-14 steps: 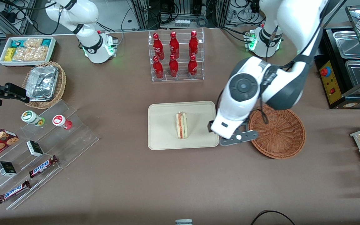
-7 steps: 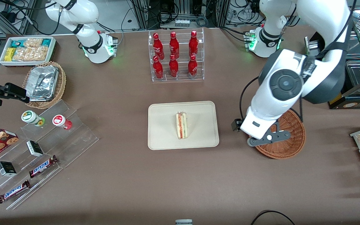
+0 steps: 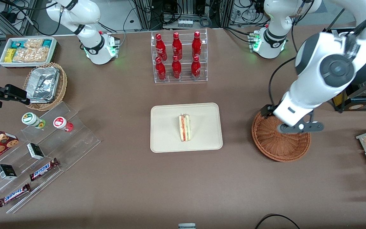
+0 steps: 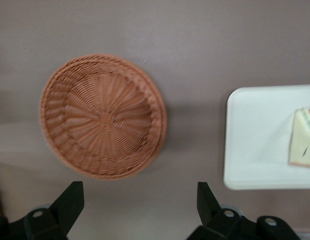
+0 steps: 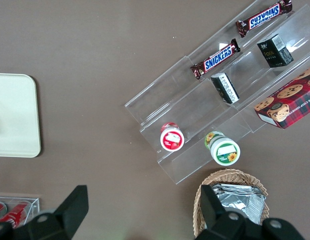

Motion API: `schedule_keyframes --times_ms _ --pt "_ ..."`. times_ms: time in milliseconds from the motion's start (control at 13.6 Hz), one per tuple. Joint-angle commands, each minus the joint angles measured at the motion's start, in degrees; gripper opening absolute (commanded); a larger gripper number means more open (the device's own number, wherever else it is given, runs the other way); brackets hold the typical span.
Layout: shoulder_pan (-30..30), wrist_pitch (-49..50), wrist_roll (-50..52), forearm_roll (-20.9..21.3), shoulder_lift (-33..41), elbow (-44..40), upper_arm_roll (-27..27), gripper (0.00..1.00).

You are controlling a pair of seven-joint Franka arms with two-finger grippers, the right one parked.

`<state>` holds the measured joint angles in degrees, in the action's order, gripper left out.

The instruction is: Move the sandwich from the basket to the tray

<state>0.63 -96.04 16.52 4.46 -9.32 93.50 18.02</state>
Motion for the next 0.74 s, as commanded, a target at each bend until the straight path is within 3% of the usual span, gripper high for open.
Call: schedule_keyframes --times_ms 0,147,294,663 --pt "0.2 5.0 -7.0 -1.4 6.8 4.3 -2.3 1.00" --pt "0.2 8.8 -11.8 -1.6 9.0 4.2 -4.7 1.00" --pt "0.2 11.7 -12.8 -4.3 11.0 4.2 -6.7 1.00" --pt "0.9 18.1 -16.8 -4.4 15.6 4.1 -9.3 1.00"
